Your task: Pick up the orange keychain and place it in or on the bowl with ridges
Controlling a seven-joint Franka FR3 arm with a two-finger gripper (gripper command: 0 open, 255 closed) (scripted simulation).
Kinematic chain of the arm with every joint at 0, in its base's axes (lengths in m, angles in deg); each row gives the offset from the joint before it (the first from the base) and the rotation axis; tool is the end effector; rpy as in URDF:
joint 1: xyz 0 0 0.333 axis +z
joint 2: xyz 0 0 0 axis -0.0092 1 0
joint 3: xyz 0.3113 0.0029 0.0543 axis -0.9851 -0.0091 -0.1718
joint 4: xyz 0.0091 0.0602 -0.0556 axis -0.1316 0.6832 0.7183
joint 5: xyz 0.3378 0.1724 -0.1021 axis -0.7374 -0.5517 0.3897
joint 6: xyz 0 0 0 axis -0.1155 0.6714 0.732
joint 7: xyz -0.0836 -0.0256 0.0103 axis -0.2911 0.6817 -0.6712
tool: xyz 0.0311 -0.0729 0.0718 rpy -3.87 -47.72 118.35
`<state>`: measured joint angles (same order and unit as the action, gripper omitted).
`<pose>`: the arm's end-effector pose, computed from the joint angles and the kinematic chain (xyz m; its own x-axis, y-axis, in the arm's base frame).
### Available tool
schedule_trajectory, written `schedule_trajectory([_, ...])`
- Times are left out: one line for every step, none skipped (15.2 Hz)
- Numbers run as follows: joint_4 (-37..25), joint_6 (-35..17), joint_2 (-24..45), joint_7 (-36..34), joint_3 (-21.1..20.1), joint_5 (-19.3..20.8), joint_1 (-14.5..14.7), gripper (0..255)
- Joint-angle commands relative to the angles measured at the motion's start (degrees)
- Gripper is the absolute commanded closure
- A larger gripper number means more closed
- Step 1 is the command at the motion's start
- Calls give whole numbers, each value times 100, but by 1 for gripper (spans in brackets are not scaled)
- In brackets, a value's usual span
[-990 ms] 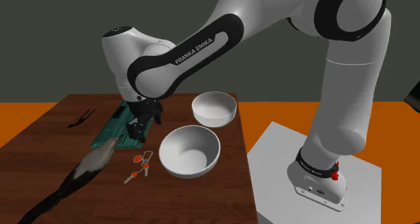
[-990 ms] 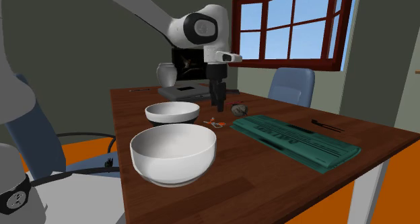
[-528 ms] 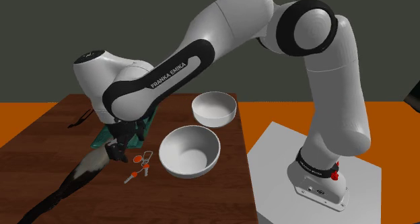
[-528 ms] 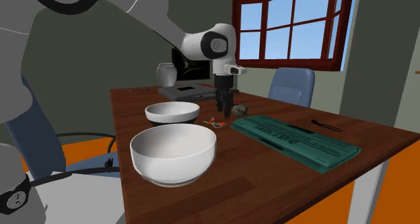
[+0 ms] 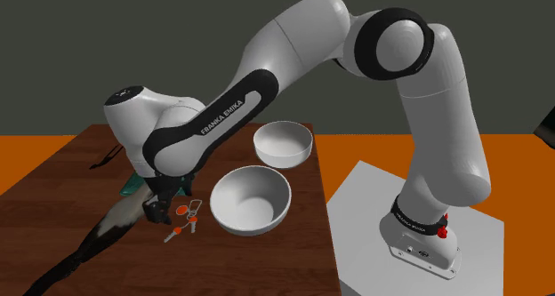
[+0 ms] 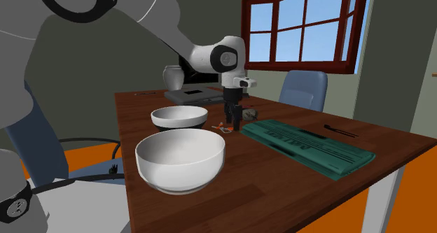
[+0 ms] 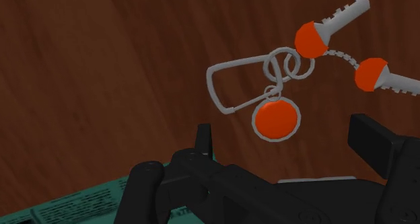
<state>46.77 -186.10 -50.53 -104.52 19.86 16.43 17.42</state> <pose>0.5101 0.4391 0.3347 0.9231 0.3844 0.0003 0.3844 -0.9231 -0.0018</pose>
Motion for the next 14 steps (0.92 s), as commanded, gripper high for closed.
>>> schedule_trajectory([-14, -19, 32, 0, 10, 14, 5, 0])
schedule_trajectory([-14, -19, 33, 0, 10, 14, 5, 0])
schedule_trajectory([-14, -19, 33, 0, 10, 14, 5, 0])
schedule_trajectory([-14, -19, 33, 0, 10, 14, 5, 0])
schedule_trajectory([-14, -19, 33, 0, 10, 14, 5, 0])
schedule_trajectory([-14, -19, 33, 0, 10, 14, 5, 0])
schedule_trajectory([-15, -18, 33, 0, 10, 14, 5, 255])
schedule_trajectory([-16, -18, 34, 0, 10, 14, 5, 255])
schedule_trajectory([-17, -18, 35, -4, 10, 15, 8, 255])
schedule_trajectory([-32, -13, 46, -10, 11, 19, 16, 255])
schedule_trajectory([-35, -20, 58, -11, 14, 24, 19, 255])
schedule_trajectory([-44, -10, 55, -16, 11, 22, 24, 255])
schedule_trajectory([-56, -2, 58, -8, 14, 22, 20, 255])
schedule_trajectory([-80, 3, 78, -8, 18, 28, 25, 255])
